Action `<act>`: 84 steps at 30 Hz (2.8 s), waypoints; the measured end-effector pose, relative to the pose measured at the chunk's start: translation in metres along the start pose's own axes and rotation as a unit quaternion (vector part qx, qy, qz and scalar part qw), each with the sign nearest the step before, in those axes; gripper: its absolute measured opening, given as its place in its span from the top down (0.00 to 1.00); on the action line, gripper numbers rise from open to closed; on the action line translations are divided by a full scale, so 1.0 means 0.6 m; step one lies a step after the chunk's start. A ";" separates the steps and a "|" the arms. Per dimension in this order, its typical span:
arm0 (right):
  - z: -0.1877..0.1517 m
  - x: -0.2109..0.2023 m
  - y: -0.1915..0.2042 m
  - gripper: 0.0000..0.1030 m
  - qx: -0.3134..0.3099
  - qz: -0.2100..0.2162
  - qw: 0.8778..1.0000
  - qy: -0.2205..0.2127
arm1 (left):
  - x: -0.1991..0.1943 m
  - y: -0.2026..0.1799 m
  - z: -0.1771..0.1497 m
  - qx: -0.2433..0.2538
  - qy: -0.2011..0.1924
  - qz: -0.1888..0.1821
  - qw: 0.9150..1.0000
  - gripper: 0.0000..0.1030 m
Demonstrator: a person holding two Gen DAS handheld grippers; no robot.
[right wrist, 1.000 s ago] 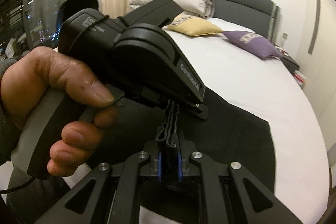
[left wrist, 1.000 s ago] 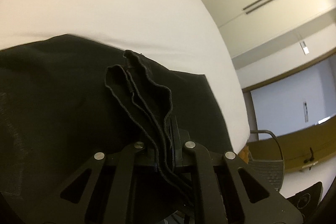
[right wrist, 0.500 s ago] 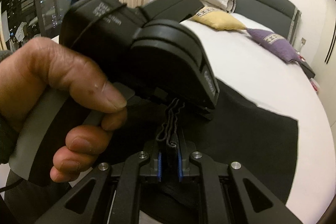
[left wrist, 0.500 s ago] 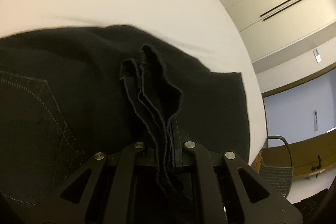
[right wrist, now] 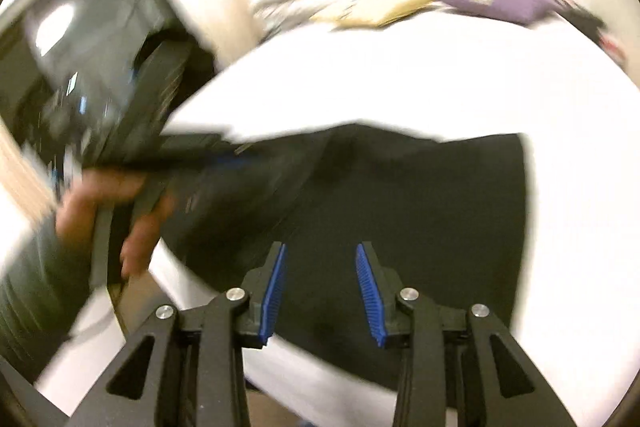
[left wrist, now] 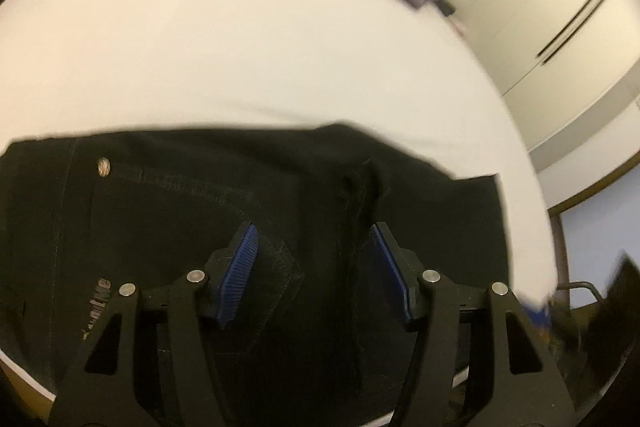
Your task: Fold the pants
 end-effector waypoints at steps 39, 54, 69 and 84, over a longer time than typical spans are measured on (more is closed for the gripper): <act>-0.102 -0.049 -0.179 0.43 0.199 0.130 0.967 0.093 | -0.036 -0.067 -0.236 0.065 -0.037 -0.064 0.995 0.45; 0.006 -0.028 -0.125 0.41 0.275 0.180 0.944 0.024 | -0.328 0.387 -0.165 -0.230 -0.236 0.113 0.937 0.28; -0.039 0.028 -0.067 0.41 0.309 0.156 0.937 0.050 | -0.237 0.544 -0.178 -0.393 -0.220 -0.041 0.892 0.28; -0.037 0.091 -0.007 0.41 0.296 0.174 0.936 0.075 | -0.194 0.590 -0.153 -0.412 -0.210 -0.031 0.886 0.87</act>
Point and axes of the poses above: each gripper's, at about its wrist camera, not at the fingertips, and x roughly the way its jaws point, y to its left, z to its top, the point moved 9 cm from there along x, roughly the way its jaws point, and after that the axes turned 15 degrees about -y, right-handed, at the moved point
